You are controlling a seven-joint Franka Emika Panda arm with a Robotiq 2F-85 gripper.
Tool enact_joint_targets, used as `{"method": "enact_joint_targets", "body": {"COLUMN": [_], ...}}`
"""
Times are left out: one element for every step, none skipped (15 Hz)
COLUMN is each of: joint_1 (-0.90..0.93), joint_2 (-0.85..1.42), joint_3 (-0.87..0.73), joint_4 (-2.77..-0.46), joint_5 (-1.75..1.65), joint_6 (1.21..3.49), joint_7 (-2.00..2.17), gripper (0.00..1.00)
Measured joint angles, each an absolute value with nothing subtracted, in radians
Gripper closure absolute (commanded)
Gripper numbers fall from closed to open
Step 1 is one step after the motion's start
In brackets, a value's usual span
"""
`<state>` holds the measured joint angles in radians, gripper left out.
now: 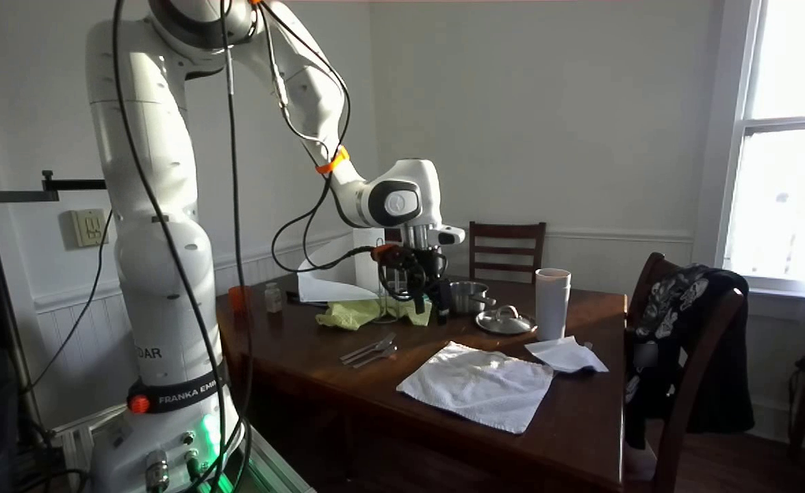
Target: Pick up the white cloth and place it back folded onto the table
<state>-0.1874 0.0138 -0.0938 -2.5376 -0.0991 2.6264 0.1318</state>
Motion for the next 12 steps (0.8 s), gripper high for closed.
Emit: {"method": "enact_joint_targets", "body": {"joint_1": [-0.187, -0.187, -0.187, -0.187, -0.187, -0.187, -0.186, -0.186, -0.184, -0.181, -0.18, -0.179], "joint_2": [0.051, 0.083, 0.106, 0.119, 0.125, 0.125, 0.125, 0.125, 0.125, 0.127, 0.133, 0.148], "joint_3": [-0.097, -0.1, -0.102, -0.103, -0.103, -0.103, -0.103, -0.103, -0.105, -0.108, -0.109, -0.11], "joint_4": [-2.516, -2.496, -2.481, -2.471, -2.466, -2.464, -2.463, -2.463, -2.463, -2.461, -2.455, -2.445], "joint_5": [-0.099, -0.098, -0.098, -0.098, -0.098, -0.098, -0.098, -0.098, -0.098, -0.098, -0.098, -0.098], "joint_6": [2.644, 2.655, 2.661, 2.662, 2.662, 2.662, 2.662, 2.662, 2.662, 2.653, 2.63, 2.613], "joint_7": [0.132, 0.131, 0.131, 0.131, 0.131, 0.131, 0.131, 0.131, 0.131, 0.131, 0.131, 0.132], "gripper": [0.0, 0.0, 0.0, 0.0, 0.0, 0.0, 0.0, 0.0, 0.0, 0.0, 0.0, 0.0]}}
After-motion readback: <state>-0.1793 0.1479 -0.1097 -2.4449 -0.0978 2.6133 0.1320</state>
